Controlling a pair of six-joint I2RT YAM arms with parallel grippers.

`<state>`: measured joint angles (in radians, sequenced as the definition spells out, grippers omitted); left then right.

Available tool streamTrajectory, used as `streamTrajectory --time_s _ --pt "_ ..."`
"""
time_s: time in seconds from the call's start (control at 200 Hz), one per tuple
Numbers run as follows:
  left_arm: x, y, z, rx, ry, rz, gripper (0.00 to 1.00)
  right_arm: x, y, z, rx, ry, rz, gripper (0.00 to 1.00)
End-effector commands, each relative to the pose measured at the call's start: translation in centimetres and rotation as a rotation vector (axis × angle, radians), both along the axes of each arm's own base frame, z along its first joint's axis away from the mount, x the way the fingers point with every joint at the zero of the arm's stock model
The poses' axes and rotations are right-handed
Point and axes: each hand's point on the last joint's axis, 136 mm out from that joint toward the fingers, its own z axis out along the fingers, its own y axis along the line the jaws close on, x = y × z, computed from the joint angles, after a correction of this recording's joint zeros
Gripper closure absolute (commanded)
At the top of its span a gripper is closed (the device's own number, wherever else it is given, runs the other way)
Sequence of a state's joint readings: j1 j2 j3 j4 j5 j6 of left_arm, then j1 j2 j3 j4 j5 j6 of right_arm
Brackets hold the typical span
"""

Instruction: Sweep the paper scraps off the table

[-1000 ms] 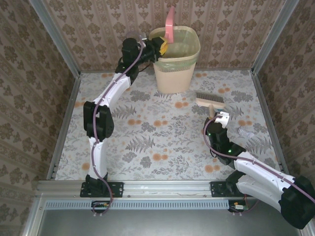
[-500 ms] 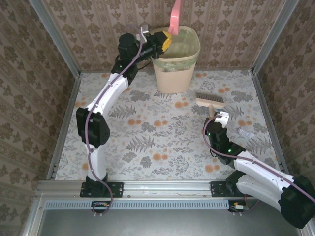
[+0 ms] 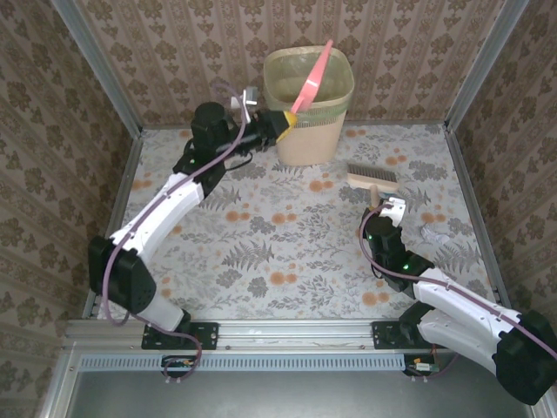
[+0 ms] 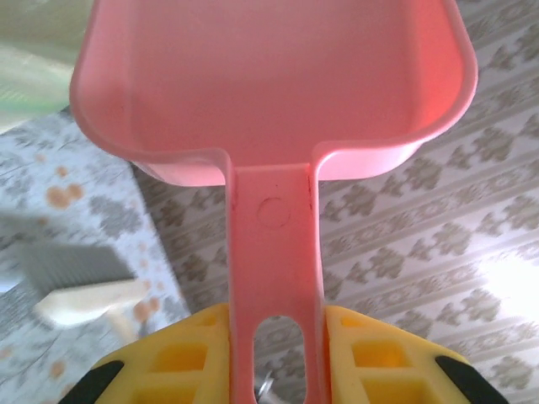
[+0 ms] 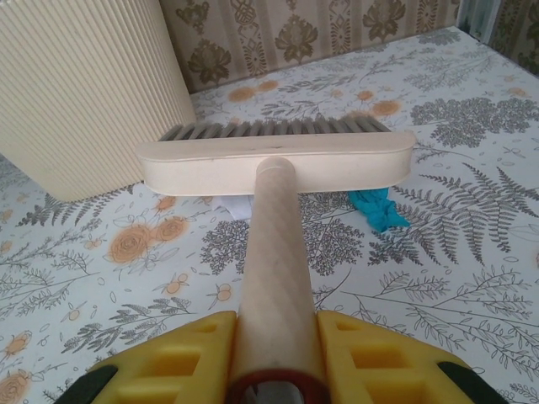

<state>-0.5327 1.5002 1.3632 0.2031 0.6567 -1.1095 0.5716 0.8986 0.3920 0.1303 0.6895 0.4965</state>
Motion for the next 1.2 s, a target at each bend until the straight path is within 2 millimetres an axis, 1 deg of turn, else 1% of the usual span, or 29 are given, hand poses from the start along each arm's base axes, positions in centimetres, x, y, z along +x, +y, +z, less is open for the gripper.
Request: streamTrajectory --time_s 0.0,0.15,0.365,0.51,0.595,0.685,0.705,0.765,0.845,0.93,0.96,0.995,1.09,1.195 --pt "-1.8 2.0 -1.3 0.108 -0.132 0.068 1.0 0.3 -0.7 2.3 0.016 -0.063 -0.049 1.0" --pt "-3.4 5.5 -7.8 0.257 -0.099 0.179 1.0 0.2 -0.9 2.6 0.018 -0.069 -0.054 1.0" --pt "-6.4 9.0 -15.2 0.397 -0.036 0.231 1.0 -0.1 -1.7 2.8 0.024 -0.069 -0.09 1.0" --pt "-7.9 12.0 -20.5 0.538 0.017 0.304 1.0 -0.6 -2.5 3.2 0.034 -0.069 -0.13 1.0" --pt "-8.9 12.8 -23.6 0.595 0.051 0.3 1.0 -0.8 -3.2 3.2 0.038 -0.071 -0.172 1.0" --pt "-9.9 12.7 -26.3 0.669 0.052 0.267 1.0 -1.2 -4.1 3.3 0.054 -0.049 -0.238 1.0" --pt "-10.0 12.5 -26.7 0.684 0.044 0.259 1.0 -1.3 -4.6 3.5 0.047 -0.051 -0.267 1.0" --pt "-10.4 12.1 -27.7 0.737 0.01 0.235 1.0 -1.4 -5.1 3.6 0.045 -0.034 -0.308 1.0" --pt "-10.7 11.2 -28.1 0.786 -0.033 0.202 1.0 -1.2 -5.4 3.9 0.041 0.003 -0.333 1.0" --pt "-11.6 9.4 -28.0 0.824 -0.087 0.137 1.0 -0.8 -5.1 4.5 0.04 0.048 -0.326 1.0" --pt "-11.9 9.0 -28.1 0.852 -0.105 0.122 1.0 -0.7 -5.3 4.8 0.04 0.058 -0.338 1.0" --pt "-12.2 8.6 -28.2 0.88 -0.122 0.106 1.0 -0.4 -4.9 4.7 0.063 0.089 -0.317 1.0" --pt "-12.9 7.1 -28.7 0.915 -0.15 0.05 1.0 0.2 -4.7 4.8 0.103 0.149 -0.297 1.0" --pt "-13.6 5.8 -29.4 0.947 -0.164 -0.009 1.0 1.5 -3.9 5.4 0.129 0.211 -0.232 1.0"
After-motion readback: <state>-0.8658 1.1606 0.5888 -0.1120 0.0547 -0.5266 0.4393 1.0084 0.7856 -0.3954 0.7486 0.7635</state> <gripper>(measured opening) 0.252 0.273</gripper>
